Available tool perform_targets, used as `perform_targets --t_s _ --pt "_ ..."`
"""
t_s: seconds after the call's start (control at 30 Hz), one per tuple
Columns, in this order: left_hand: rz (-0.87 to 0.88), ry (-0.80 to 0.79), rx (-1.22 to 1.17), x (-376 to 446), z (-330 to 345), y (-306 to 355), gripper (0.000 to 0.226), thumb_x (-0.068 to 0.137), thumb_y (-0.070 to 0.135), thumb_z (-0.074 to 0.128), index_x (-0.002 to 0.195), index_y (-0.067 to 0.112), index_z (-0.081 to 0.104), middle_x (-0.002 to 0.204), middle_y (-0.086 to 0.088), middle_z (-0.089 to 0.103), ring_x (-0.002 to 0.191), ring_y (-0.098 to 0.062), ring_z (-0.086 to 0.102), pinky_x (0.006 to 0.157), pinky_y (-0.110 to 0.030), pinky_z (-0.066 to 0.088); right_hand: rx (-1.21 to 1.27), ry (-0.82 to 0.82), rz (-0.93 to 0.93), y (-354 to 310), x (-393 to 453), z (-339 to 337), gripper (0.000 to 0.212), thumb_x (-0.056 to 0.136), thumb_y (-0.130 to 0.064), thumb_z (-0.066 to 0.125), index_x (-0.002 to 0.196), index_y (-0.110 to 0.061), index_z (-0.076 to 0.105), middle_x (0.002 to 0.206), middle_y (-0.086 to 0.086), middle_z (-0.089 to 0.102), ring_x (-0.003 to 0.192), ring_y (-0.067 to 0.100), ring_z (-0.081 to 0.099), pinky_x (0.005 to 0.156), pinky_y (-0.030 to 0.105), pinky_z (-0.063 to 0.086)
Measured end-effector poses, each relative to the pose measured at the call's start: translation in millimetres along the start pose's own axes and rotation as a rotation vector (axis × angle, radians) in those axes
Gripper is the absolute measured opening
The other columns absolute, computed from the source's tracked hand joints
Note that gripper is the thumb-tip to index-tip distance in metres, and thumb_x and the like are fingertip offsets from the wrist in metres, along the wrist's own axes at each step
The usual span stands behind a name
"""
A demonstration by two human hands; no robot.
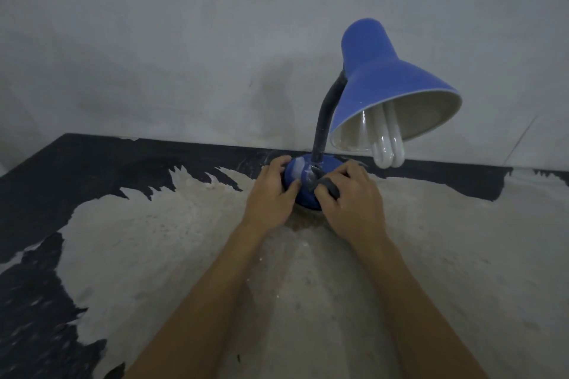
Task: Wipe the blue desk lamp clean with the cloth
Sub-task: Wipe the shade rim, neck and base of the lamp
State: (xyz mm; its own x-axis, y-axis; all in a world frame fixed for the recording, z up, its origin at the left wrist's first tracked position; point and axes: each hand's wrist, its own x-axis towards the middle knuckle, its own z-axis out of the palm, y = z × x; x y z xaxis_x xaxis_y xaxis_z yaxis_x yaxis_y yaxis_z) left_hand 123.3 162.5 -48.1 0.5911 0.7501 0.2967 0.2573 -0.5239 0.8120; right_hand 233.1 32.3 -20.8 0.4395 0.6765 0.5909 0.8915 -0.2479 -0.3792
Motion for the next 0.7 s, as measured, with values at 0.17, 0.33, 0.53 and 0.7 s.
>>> perform_targets --t_s 0.17,0.33,0.53,0.7 --pt "-0.007 -0.009 -0.010 0 1 -1 0.052 0.095 0.028 0.062 0.143 0.022 0.042 0.135 -0.008 0.049 0.123 -0.024 0.053 0.104 -0.045 0.049 -0.072 -0.026 0.158 2 3 -15 0.034 0.086 -0.039 0.057 0.065 -0.014 0.061 0.076 -0.001 0.054 0.077 0.018 0.057 0.065 0.035 0.049" --pt "-0.020 -0.011 0.020 2 2 -2 0.051 0.095 0.032 0.060 0.142 0.025 0.041 0.134 -0.008 0.050 0.122 -0.025 0.054 0.103 -0.046 0.048 -0.036 0.079 0.158 15 5 -22 0.020 0.091 -0.027 0.062 0.085 -0.010 0.069 0.090 0.007 0.059 0.089 0.026 0.057 0.068 0.032 0.046" --pt "-0.008 -0.003 0.022 0 2 -2 0.050 0.096 0.030 0.061 0.142 0.025 0.042 0.135 -0.007 0.050 0.122 -0.023 0.054 0.103 -0.045 0.048 -0.074 0.034 -0.045 3 6 -9 0.020 0.088 -0.023 0.070 0.105 -0.014 0.074 0.104 0.010 0.060 0.092 0.028 0.059 0.077 0.045 0.053" --pt "-0.003 0.012 0.034 -2 0 2 0.049 0.096 0.025 0.061 0.142 0.022 0.043 0.132 -0.008 0.052 0.121 -0.023 0.053 0.103 -0.044 0.048 -0.115 -0.041 -0.013 -3 2 -3 0.034 0.084 -0.041 0.051 0.096 -0.024 0.077 0.097 -0.003 0.045 0.086 0.013 0.045 0.075 0.040 0.050"
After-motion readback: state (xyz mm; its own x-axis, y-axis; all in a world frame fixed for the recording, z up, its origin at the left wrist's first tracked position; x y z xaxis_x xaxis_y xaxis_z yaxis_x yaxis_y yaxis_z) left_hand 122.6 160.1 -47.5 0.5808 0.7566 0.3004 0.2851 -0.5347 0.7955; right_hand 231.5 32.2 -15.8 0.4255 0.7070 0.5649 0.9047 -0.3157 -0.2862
